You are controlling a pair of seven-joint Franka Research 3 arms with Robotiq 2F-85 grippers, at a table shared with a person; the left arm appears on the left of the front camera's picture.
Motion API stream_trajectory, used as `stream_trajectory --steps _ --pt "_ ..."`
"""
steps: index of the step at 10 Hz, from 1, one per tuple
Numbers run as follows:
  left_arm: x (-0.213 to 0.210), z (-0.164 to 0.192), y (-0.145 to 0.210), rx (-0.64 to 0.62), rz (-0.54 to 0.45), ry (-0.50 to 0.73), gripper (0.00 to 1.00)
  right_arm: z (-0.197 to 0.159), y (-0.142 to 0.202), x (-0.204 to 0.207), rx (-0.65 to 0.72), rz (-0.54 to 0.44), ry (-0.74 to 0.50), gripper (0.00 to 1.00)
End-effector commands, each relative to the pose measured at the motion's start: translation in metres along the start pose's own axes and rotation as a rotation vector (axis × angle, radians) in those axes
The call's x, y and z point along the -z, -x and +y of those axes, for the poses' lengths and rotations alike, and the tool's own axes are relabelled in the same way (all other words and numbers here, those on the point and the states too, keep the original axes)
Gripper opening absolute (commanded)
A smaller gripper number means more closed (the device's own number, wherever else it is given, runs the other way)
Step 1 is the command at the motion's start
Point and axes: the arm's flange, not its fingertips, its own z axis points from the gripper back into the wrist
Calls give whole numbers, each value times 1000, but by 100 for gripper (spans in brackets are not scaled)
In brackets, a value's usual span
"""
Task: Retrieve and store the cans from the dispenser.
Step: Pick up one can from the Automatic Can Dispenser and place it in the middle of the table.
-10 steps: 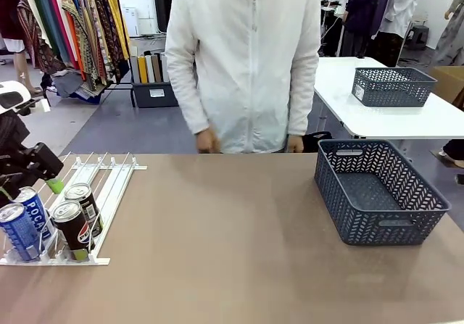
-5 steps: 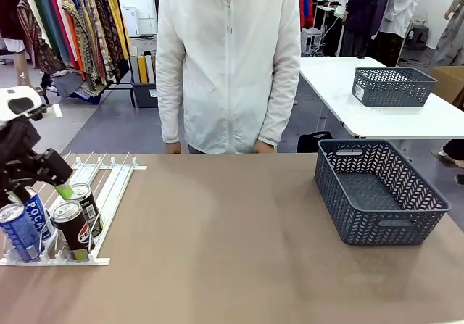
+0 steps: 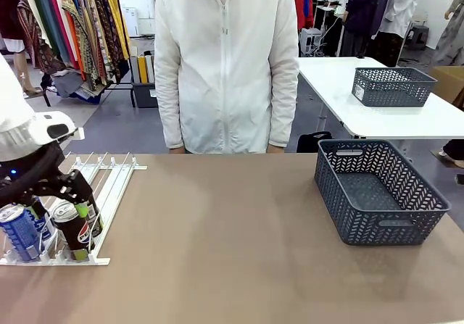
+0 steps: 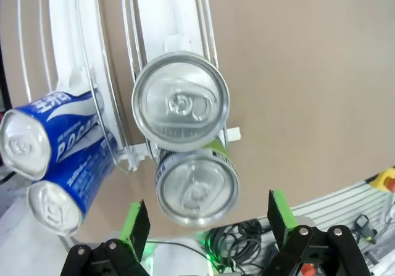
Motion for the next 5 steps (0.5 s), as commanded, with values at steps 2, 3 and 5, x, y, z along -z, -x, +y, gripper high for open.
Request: stream_trajectory --steps 2,3,5 --pt "25 0 -7 -45 36 -40 100 1 0 -4 -11 10 -4 100" --pt "31 0 -9 -43 51 -43 100 1 0 -4 -11 10 -4 100" --pt "33 2 -6 -43 63 -39 100 1 0 -4 -11 10 -4 100"
